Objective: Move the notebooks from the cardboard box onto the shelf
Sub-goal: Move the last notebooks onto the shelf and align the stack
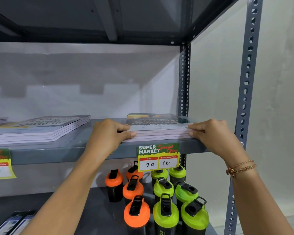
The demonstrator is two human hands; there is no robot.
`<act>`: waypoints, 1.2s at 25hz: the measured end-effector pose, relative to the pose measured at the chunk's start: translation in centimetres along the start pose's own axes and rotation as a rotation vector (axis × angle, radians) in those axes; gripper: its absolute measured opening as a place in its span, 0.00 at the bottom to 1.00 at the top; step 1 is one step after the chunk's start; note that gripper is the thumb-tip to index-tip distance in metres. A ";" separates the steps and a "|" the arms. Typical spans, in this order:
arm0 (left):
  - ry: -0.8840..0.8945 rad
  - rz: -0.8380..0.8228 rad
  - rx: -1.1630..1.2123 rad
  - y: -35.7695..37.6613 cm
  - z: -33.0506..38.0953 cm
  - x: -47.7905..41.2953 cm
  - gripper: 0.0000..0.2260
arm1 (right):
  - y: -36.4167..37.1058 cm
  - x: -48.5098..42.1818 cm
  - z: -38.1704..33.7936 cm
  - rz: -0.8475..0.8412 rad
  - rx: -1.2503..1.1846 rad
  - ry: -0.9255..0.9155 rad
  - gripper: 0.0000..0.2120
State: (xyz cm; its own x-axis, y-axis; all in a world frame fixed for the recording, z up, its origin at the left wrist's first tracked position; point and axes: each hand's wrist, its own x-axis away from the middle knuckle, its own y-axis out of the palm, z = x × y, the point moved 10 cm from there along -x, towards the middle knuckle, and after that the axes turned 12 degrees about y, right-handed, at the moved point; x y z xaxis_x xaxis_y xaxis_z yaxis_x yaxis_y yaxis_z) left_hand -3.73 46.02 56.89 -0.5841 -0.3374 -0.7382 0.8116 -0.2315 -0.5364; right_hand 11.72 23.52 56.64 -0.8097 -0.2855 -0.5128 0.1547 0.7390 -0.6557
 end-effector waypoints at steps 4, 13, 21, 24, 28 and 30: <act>0.009 0.096 0.080 -0.2 0.0 0.8 0.22 | -0.1 0.3 0.3 0.040 -0.022 0.038 0.14; -0.069 0.184 0.146 -0.7 -0.7 1.8 0.20 | -0.7 0.4 0.7 0.087 -0.073 0.050 0.14; -0.106 0.193 0.117 -1.0 -0.9 2.0 0.19 | -0.5 0.0 0.5 0.062 -0.086 0.028 0.14; -0.104 0.188 0.110 -1.0 -0.8 2.0 0.18 | -0.4 0.0 0.6 0.053 -0.097 0.028 0.14; -0.104 0.179 0.107 -0.9 -0.9 1.9 0.19 | -0.1 0.3 0.8 0.057 -0.103 0.029 0.14; -0.108 0.177 0.108 -1.0 -0.9 1.9 0.19 | -0.2 0.4 0.7 0.062 -0.112 0.018 0.14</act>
State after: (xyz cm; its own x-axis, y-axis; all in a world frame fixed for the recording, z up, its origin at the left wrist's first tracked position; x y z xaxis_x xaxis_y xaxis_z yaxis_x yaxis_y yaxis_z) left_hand -5.61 46.46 55.64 -0.4325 -0.4762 -0.7656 0.9012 -0.2543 -0.3509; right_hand 11.82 22.84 56.17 -0.8104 -0.2268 -0.5401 0.1415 0.8189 -0.5562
